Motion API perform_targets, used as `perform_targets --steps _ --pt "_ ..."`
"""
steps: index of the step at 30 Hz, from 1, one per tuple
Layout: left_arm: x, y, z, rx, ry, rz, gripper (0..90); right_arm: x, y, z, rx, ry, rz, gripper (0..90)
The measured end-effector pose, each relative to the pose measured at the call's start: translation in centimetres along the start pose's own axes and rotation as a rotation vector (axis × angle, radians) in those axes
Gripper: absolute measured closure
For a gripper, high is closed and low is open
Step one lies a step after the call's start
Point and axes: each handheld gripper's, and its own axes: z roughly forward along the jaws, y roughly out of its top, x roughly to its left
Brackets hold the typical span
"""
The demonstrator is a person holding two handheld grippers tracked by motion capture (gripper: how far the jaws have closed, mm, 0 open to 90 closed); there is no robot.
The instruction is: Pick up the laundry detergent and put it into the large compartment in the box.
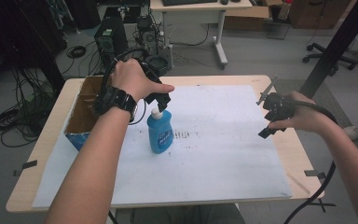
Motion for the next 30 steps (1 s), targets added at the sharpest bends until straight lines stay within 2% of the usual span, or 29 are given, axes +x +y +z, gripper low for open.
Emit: perform_targets --steps 15,30 --pt "0.0 0.3 0.3 0.007 -0.004 -0.017 13.7 0.0 -0.2 0.3 0.004 0.005 0.004 14.8" --pt "-0.1 0.5 1.1 0.026 -0.034 0.014 13.7 0.0 -0.3 0.2 0.01 0.003 0.008 14.8"
